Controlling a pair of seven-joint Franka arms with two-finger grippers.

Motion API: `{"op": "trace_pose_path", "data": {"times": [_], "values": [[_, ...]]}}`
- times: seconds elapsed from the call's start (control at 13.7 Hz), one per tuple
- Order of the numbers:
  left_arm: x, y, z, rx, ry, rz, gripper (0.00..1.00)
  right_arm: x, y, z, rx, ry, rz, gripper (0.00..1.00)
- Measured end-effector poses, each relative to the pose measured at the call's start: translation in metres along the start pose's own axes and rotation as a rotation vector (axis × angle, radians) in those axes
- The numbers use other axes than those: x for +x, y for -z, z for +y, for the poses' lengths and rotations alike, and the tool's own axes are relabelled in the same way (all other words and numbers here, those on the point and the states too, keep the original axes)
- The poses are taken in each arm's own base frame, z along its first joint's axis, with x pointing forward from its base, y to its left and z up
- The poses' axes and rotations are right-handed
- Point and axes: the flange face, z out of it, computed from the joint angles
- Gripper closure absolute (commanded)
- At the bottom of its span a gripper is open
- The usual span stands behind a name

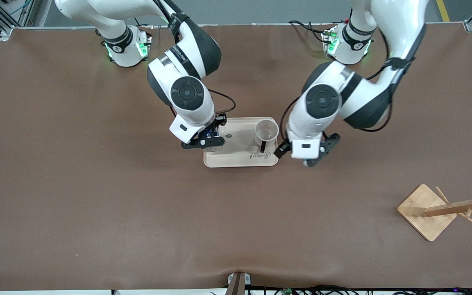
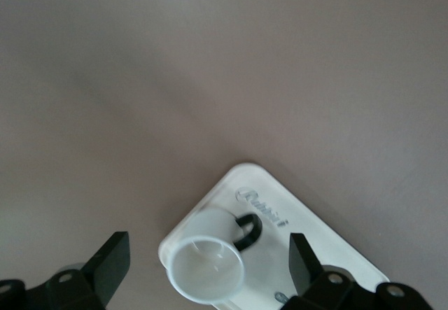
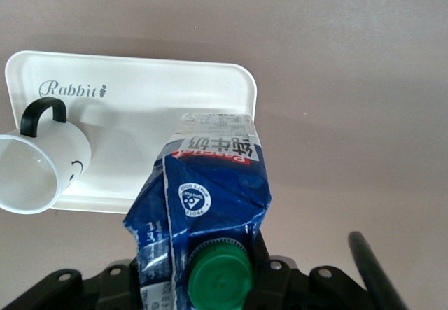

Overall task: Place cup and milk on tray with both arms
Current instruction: 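Open the left gripper and withdraw it from the mug, then lower the milk carton onto the tray beside the mug and release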

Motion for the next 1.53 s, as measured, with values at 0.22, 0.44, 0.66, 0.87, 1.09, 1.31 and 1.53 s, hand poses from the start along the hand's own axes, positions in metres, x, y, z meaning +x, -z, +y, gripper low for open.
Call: {"op": "trace_pose_path", "data": {"times": [0.22,0.44,0.66,0.87,1.09,1.31,1.53], "values": [[0.033,0.035,-0.028,0.014,-0.083,0.026,0.00,0.001,-0.014,-0.005,-0.011,0.005,-0.016,1.00],[0.057,0.066,-0.053,0.047,-0.157,0.031,0.00,0.003,-0.031,-0.013,-0.020,0.014,-0.027,1.00],[0.098,0.099,-0.084,0.071,-0.234,0.017,0.00,-0.001,-0.048,-0.029,-0.029,0.035,-0.030,1.00],[0.138,0.115,-0.114,0.072,-0.307,0.010,0.00,-0.001,-0.049,-0.032,-0.029,0.037,-0.028,0.92],[0.164,0.132,-0.140,0.056,-0.360,0.028,0.00,0.000,-0.050,-0.031,-0.030,0.036,-0.028,0.06],[0.187,0.159,-0.175,0.048,-0.425,0.060,0.00,0.000,-0.050,-0.031,-0.031,0.035,-0.029,0.00],[0.194,0.175,-0.195,0.058,-0.489,0.070,0.00,0.002,-0.055,-0.030,-0.035,0.033,-0.034,0.00]]}}
